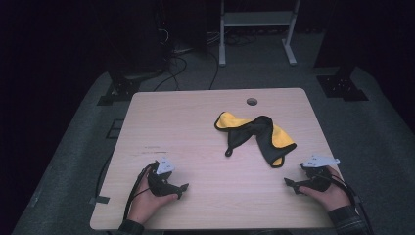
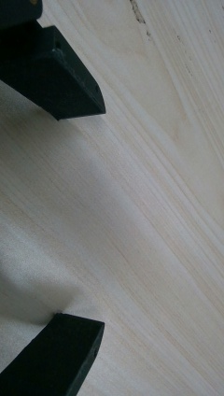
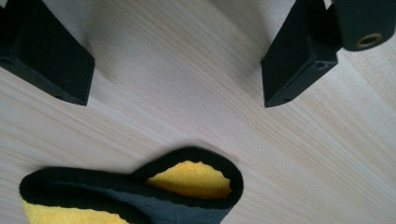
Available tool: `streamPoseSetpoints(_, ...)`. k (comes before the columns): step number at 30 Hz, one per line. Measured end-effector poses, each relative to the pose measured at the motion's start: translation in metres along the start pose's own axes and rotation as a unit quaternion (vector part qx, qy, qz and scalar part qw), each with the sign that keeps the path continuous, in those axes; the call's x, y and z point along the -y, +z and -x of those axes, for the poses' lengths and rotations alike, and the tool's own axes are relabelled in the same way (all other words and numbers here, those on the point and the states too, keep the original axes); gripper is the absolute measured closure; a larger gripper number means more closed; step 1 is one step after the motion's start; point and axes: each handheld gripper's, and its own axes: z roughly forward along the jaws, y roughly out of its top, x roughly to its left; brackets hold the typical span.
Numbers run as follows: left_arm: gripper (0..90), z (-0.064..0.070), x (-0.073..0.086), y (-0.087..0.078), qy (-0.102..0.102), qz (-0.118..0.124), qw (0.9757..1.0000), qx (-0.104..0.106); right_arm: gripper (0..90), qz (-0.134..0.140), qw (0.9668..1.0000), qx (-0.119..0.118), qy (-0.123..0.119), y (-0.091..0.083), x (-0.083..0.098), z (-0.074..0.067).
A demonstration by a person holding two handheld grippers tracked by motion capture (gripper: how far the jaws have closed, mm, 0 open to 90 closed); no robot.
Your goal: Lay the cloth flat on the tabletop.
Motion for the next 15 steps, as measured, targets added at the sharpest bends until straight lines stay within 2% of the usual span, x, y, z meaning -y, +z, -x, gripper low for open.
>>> streamPoseSetpoints(11,0.0,-0.001,-0.0021,0.002,-0.003,0.001,1.0,-0.004,9.7,0.001,1.0,0.002,0.001,-0.0006,0.0006,0.0007)
streamPoseSetpoints(12,0.0,-0.0012,-0.0023,0.0019,-0.006,0.003,1.0,-0.005,14.2,0.003,1.0,0.004,0.003,-0.0012,0.0009,0.0011)
streamPoseSetpoints(13,1.9,-0.0012,-0.0023,0.0019,-0.006,0.003,1.0,-0.005,14.2,0.003,1.0,0.004,0.003,-0.0012,0.0009,0.0011)
streamPoseSetpoints(14,5.1,-0.0022,-0.0026,0.0007,-0.005,0.007,0.9999,-0.006,22.3,0.012,0.9999,0.007,0.007,-0.0037,0.0022,0.004)
streamPoseSetpoints(15,8.5,-0.0022,-0.0026,0.0007,-0.005,0.007,0.9999,-0.006,25.9,0.016,0.9998,0.007,0.01,-0.0043,0.0025,0.0053)
